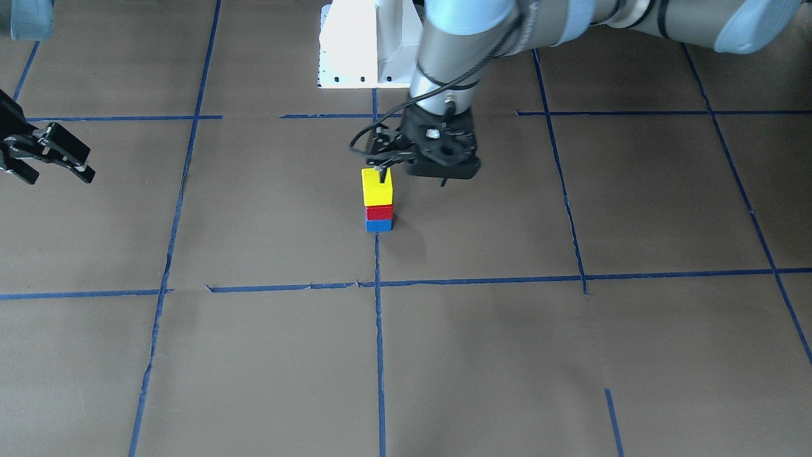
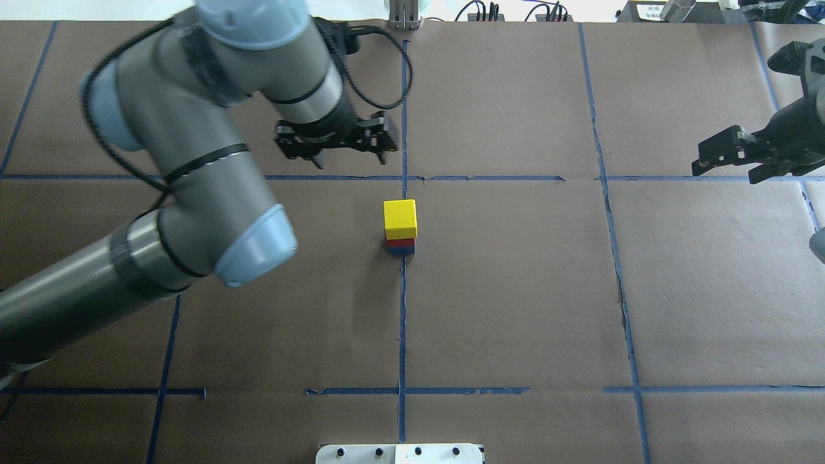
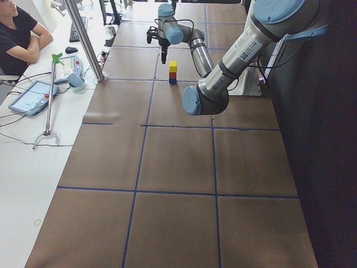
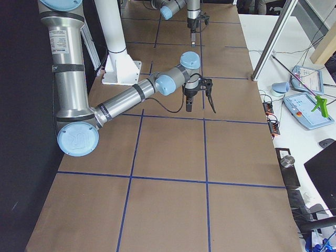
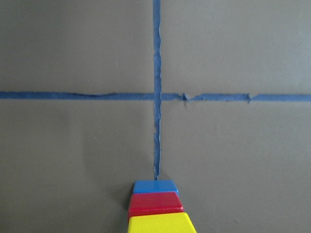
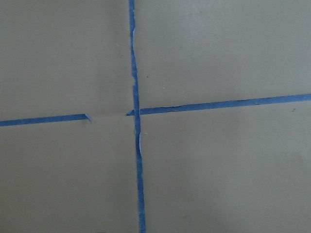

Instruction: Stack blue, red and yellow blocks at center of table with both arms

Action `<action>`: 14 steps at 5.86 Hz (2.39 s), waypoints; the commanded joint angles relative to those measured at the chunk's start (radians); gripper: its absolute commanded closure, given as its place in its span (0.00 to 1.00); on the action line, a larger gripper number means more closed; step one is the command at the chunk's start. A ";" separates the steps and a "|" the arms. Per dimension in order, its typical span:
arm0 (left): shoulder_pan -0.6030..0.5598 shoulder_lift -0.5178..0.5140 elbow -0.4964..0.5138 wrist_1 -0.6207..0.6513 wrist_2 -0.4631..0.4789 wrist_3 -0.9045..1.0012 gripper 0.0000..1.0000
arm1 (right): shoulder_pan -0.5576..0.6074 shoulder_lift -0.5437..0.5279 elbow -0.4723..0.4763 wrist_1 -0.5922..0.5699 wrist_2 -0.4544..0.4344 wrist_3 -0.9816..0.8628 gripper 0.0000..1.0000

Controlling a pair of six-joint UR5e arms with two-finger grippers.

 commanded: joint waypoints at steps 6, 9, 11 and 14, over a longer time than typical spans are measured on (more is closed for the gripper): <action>-0.701 0.925 -0.198 0.041 -0.227 1.315 0.00 | 0.396 -0.146 -0.338 0.000 0.102 -0.793 0.00; -0.777 0.938 -0.029 0.069 -0.286 1.291 0.00 | 0.527 -0.220 -0.362 -0.005 0.123 -0.952 0.00; -0.808 0.948 -0.027 0.058 -0.333 1.253 0.00 | 0.524 -0.206 -0.357 -0.006 0.107 -0.952 0.00; -0.809 0.932 -0.062 0.069 -0.327 1.228 0.00 | 0.522 -0.212 -0.345 -0.005 0.088 -0.953 0.00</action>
